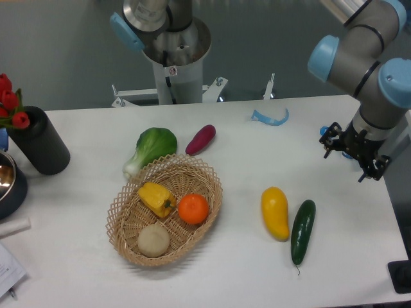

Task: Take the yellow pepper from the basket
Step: 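Move the open gripper from its start pose toward the basket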

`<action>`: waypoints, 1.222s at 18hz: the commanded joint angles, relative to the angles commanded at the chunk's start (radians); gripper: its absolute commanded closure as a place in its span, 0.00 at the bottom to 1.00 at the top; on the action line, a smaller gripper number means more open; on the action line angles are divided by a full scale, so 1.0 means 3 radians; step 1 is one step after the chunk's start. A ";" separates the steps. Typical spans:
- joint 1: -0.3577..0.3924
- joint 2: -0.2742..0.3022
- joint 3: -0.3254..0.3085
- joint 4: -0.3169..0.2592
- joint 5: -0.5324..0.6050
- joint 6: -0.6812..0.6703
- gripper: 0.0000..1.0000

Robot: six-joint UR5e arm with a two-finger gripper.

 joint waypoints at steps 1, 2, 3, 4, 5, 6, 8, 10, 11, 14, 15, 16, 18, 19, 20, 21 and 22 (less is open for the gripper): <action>0.0000 0.0000 -0.0005 0.0000 0.0005 0.0000 0.00; 0.0000 0.0005 -0.0005 0.0000 0.0005 0.0000 0.00; 0.0005 0.0010 -0.0005 0.0000 0.0005 0.0005 0.00; 0.0015 0.0030 -0.0005 -0.0005 0.0005 0.0010 0.00; 0.0031 0.0041 -0.0010 -0.0020 0.0010 0.0015 0.00; 0.0056 0.0041 -0.0041 -0.0010 0.0000 0.0015 0.00; 0.0092 0.0158 -0.0077 0.0036 0.0010 -0.0015 0.00; 0.0209 0.0250 -0.0229 0.0081 -0.0015 -0.0015 0.00; 0.0260 0.0306 -0.0271 0.0082 -0.0025 -0.0010 0.00; 0.0352 0.0429 -0.0511 0.0112 -0.0056 -0.0020 0.00; 0.0429 0.0516 -0.0562 0.0128 -0.0107 -0.0020 0.00; 0.0470 0.0532 -0.0588 0.0128 -0.0173 -0.0025 0.00; 0.0552 0.0577 -0.0664 0.0128 -0.0240 -0.0020 0.00; 0.0593 0.0628 -0.0715 0.0128 -0.0240 -0.0020 0.00; 0.0608 0.0654 -0.0746 0.0128 -0.0250 -0.0025 0.00; 0.0583 0.0665 -0.0797 0.0128 -0.0271 -0.0036 0.00; 0.0573 0.0700 -0.0869 0.0158 -0.0342 -0.0081 0.00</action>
